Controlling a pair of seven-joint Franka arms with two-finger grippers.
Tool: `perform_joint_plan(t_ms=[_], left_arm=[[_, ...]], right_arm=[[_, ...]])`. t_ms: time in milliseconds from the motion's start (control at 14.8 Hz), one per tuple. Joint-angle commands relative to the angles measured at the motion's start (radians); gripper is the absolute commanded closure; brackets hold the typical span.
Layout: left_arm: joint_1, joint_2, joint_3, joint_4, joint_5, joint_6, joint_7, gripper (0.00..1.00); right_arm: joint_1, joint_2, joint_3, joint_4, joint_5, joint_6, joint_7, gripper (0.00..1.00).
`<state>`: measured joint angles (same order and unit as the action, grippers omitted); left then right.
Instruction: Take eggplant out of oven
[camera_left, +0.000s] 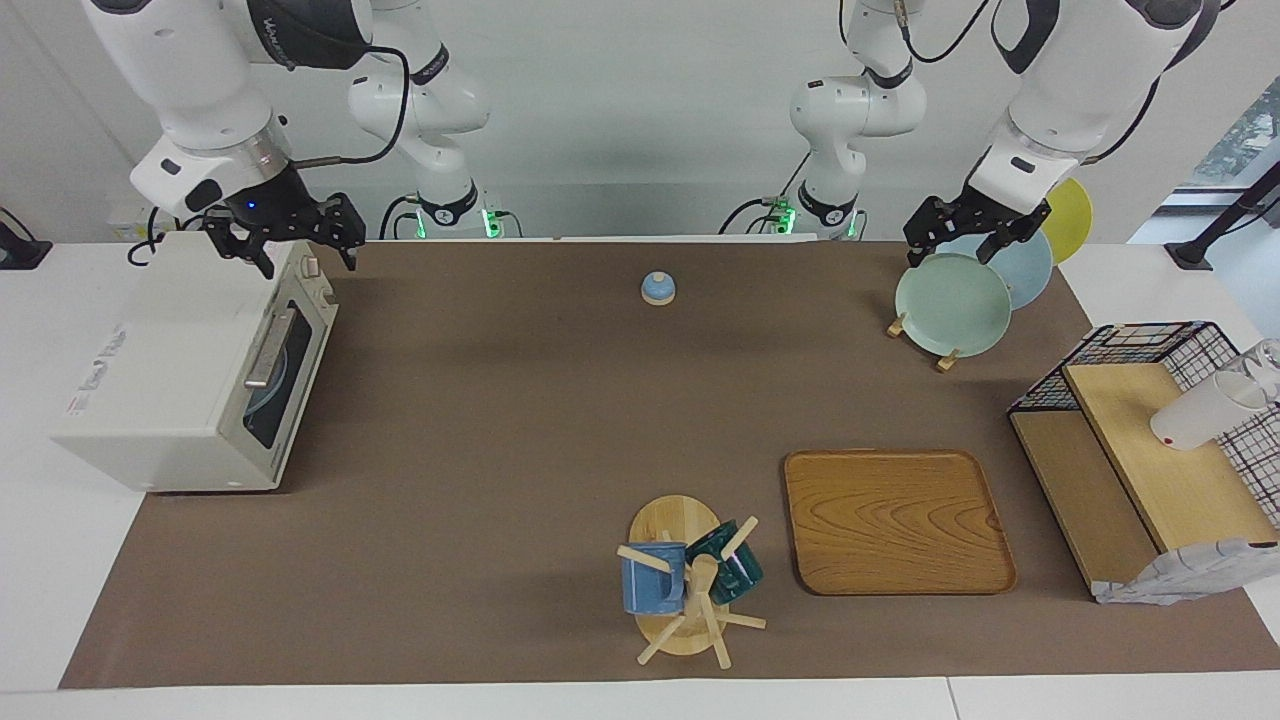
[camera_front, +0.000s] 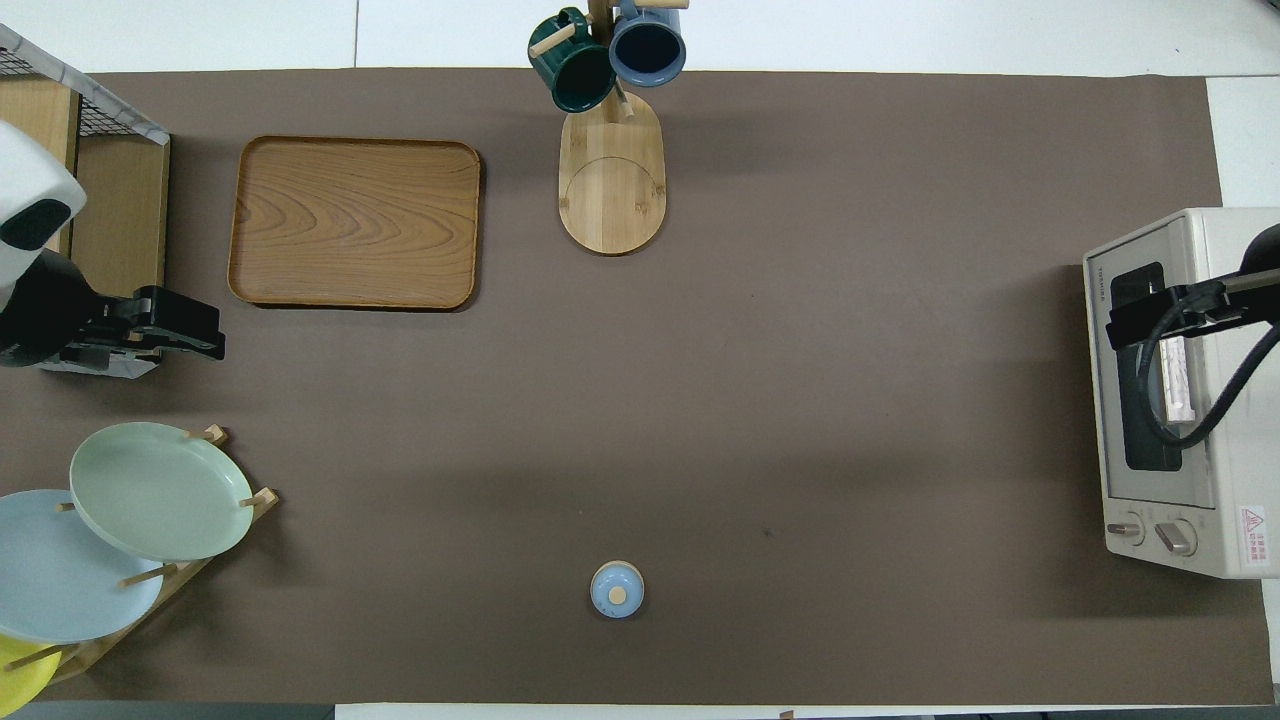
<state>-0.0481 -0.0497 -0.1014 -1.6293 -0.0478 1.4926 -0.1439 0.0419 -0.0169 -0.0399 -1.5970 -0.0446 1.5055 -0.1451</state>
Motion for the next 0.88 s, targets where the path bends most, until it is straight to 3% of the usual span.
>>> perform_joint_plan(t_ms=[0,674,809], left_arm=[[0.008,-0.013,-0.003,-0.003,-0.001,-0.017,0.006,0.0],[0.008,-0.013,-0.003,-0.003,-0.001,-0.017,0.006,0.0],[0.008,-0.013,-0.004,-0.003,-0.001,-0.017,0.006,0.0]], right_arm=[[-0.007,-0.003,0.002,0.002,0.029,0.012,0.016,0.0],[-0.037,-0.014,-0.002,-0.03,0.026,0.058,-0.02,0.0],[-0.05,-0.017,-0.003,-0.052,0.026,0.094,-0.079,0.81]])
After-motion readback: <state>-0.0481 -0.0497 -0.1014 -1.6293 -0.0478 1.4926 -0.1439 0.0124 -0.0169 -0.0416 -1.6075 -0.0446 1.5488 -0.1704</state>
